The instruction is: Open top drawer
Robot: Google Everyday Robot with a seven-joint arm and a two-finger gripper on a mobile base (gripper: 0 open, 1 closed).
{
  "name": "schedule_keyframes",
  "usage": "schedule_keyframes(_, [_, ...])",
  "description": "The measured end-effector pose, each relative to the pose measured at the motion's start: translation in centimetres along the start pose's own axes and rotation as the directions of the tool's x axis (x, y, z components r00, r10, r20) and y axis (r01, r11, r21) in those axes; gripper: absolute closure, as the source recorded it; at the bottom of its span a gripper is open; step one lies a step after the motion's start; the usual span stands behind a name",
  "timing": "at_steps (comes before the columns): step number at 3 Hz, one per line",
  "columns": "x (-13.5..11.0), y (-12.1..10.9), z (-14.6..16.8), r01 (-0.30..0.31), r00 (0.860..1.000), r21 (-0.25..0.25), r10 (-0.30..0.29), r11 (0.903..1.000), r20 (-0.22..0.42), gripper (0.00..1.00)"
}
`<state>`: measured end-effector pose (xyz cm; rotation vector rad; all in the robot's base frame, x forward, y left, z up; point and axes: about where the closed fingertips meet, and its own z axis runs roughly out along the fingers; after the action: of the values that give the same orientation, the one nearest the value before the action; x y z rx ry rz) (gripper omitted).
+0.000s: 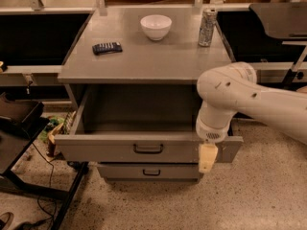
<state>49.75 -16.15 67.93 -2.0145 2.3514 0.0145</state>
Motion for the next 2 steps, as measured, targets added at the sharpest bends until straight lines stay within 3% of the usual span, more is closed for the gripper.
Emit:
schedule_keyframes(1, [-0.67,5.13,0.73,0.006,1.0,-0.068,-0.007,0.9976,-0.018,0.42])
schedule_keyframes(2, [-0.69,5.1,0.27,0.006,1.0,-0.068,-0.007,0.9976,-0.018,0.66])
